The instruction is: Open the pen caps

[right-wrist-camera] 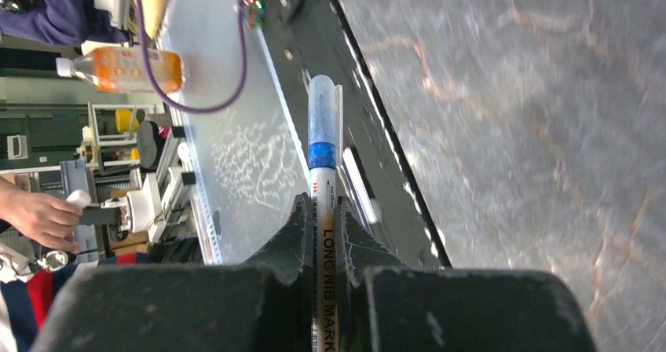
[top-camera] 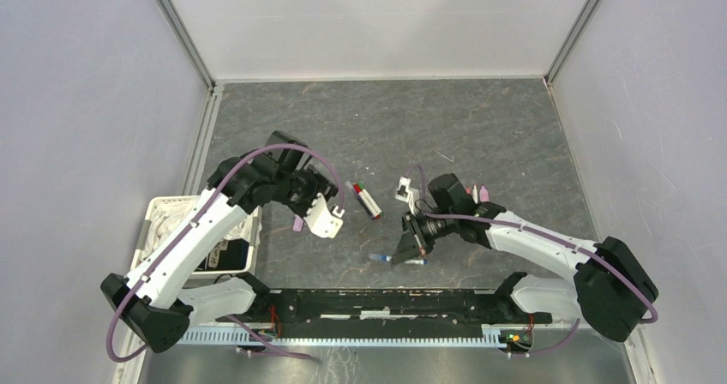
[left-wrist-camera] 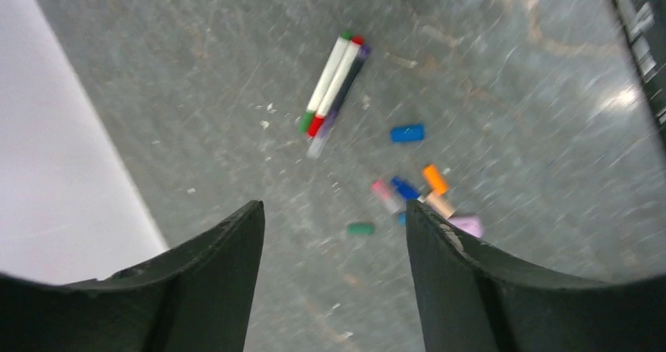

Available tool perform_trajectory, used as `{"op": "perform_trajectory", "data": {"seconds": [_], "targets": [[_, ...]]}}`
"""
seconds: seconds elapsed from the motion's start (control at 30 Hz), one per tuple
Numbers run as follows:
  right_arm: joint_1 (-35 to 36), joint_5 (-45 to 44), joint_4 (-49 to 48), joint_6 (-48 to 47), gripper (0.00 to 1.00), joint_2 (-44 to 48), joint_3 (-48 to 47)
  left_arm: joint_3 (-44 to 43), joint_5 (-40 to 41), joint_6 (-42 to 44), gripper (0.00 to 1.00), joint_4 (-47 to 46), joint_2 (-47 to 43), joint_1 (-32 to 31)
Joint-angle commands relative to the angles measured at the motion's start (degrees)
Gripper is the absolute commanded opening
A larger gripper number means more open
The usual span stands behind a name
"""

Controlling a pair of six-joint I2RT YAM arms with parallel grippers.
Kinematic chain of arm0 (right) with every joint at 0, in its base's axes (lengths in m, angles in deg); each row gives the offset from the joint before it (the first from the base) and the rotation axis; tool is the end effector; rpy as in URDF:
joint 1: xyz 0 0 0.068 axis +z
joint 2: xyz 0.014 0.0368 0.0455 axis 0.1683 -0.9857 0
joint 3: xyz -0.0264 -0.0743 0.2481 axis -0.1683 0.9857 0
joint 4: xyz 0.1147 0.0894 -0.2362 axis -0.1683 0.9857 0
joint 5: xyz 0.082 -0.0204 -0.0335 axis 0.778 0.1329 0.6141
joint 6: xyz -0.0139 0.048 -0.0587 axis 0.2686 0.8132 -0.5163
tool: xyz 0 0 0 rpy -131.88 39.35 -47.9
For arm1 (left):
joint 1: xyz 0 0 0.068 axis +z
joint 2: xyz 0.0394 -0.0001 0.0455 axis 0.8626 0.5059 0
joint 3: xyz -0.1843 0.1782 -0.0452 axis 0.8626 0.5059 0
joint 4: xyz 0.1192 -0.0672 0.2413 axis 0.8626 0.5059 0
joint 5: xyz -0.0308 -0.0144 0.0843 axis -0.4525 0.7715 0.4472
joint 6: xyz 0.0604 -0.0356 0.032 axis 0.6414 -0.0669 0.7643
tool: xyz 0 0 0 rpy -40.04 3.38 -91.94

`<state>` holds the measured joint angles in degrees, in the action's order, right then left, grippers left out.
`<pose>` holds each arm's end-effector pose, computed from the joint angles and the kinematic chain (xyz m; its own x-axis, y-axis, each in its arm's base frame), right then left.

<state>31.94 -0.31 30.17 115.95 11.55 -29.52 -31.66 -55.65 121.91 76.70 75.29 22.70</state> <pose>0.1708 0.2180 0.1778 -0.8526 -0.3239 -0.4102 -0.5062 0.3165 0.8022 0.1747 -0.1649 0.3219 0.6434 0.6482 -0.4073 0.7507 -0.4298 0.5017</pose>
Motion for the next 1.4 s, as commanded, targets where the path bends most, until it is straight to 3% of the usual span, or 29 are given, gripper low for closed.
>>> {"op": "perform_trajectory", "data": {"seconds": [0.0, 0.23, 0.47, 0.67, 1.07, 1.13, 1.2, 1.27, 1.37], "targets": [[-0.12, 0.00, -10.99, 5.65, 0.00, -2.36, -3.82, -1.14, -7.31, -19.53, 0.74, -1.05, 2.04, -2.57], [-0.06, 0.89, -25.02, 16.66, 0.00, -6.22, -4.66, 3.09, -3.99, -22.36, 0.74, -6.77, 1.43, -9.65], [-0.06, 1.42, -41.22, 29.20, 0.00, -9.68, -3.54, 2.52, 0.53, -20.11, 0.70, -7.82, 3.82, -12.15], [-0.06, 2.21, -43.63, 31.11, 0.00, -10.45, -3.90, 6.21, 5.40, -19.64, 0.66, -11.33, 2.78, -13.91], [-0.04, 2.74, -45.66, 32.49, 0.00, -11.44, -2.53, 6.04, 8.63, -20.34, 0.25, -15.81, 3.45, -15.46], [0.04, 3.39, -45.53, 32.23, 0.13, -11.78, -2.64, 6.41, 8.43, -19.21, 0.11, -15.84, 3.01, -15.70], [0.32, 4.79, -45.08, 31.53, 0.27, -12.14, -3.44, 7.22, 8.33, -17.26, 0.05, -15.45, 2.25, -15.90], [0.77, 6.71, -43.86, 30.34, 0.33, -13.01, -4.88, 7.87, 7.38, -14.09, 0.04, -14.08, 1.48, -15.99], [2.06, 9.89, -42.22, 28.31, 0.35, -15.00, -7.72, 8.13, 6.05, -10.64, 0.03, -12.58, 0.79, -16.09]]}}
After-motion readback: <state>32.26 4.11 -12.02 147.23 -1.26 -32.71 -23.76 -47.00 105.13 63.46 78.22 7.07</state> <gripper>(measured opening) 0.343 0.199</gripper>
